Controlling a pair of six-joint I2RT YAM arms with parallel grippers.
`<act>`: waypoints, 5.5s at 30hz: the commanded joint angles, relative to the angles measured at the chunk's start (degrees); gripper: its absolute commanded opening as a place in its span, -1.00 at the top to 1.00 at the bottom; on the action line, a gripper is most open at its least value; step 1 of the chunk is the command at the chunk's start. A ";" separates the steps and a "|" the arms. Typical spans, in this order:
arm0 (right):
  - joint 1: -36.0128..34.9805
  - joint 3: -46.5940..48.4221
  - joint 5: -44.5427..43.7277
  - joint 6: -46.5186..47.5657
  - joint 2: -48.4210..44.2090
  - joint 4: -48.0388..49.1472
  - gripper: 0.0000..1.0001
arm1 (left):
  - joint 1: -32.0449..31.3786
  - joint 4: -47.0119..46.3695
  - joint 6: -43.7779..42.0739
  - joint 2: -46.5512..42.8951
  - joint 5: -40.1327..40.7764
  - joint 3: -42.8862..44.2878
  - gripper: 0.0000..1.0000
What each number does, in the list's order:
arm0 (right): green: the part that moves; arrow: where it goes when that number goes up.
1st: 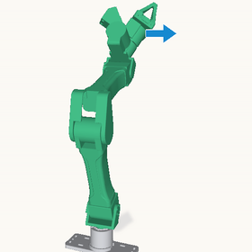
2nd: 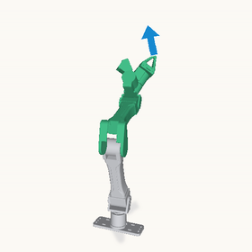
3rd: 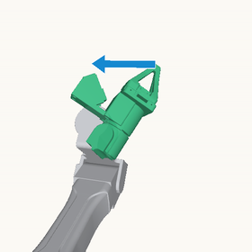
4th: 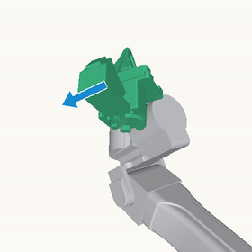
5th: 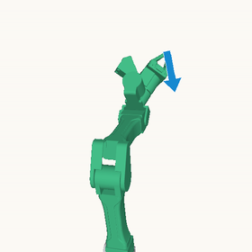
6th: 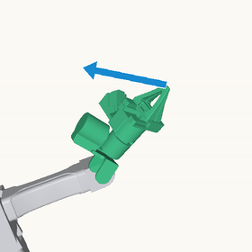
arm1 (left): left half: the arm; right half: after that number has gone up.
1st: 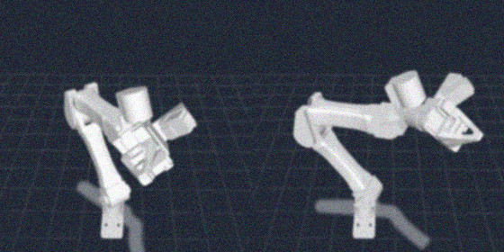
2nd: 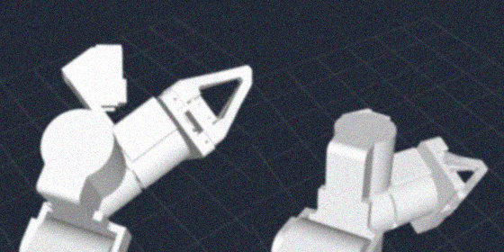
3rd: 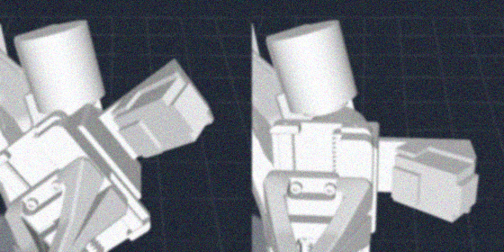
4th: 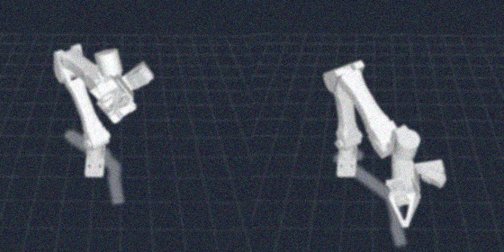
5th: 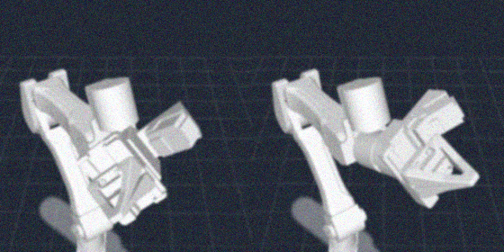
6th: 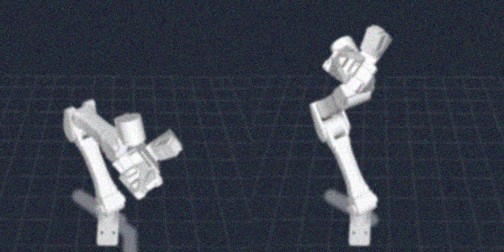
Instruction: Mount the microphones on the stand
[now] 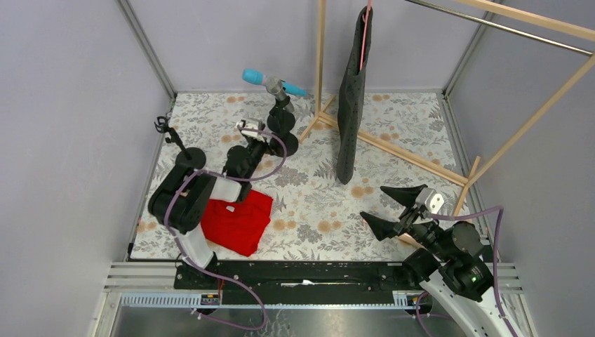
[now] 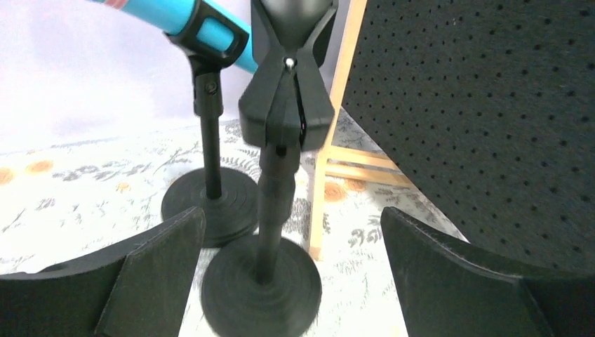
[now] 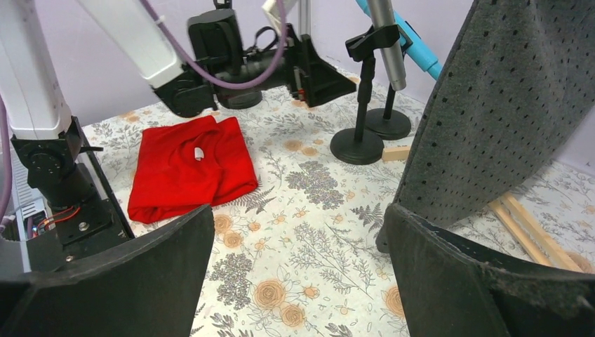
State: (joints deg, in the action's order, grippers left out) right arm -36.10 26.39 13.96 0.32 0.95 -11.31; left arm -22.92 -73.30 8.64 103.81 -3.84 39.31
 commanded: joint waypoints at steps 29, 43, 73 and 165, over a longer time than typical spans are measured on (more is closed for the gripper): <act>-0.09 3.61 0.68 -2.78 8.83 2.15 -0.93 | 10.42 36.22 15.34 -21.05 68.06 -7.81 -0.98; -0.11 4.82 1.85 -4.51 11.07 1.25 -0.92 | 19.11 18.04 7.45 -7.53 60.55 -3.24 -0.97; -0.12 2.54 1.60 -2.31 12.91 2.41 -0.93 | 22.32 16.23 7.69 10.08 63.61 18.21 -0.60; -0.10 1.49 -44.06 -106.23 41.13 -44.88 -1.00 | -35.71 -17.49 2.41 -18.85 -12.46 -27.36 1.00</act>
State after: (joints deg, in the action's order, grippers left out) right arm -36.10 29.58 -30.26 -103.28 39.29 -57.91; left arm -58.39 -78.96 11.99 84.97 -14.74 9.30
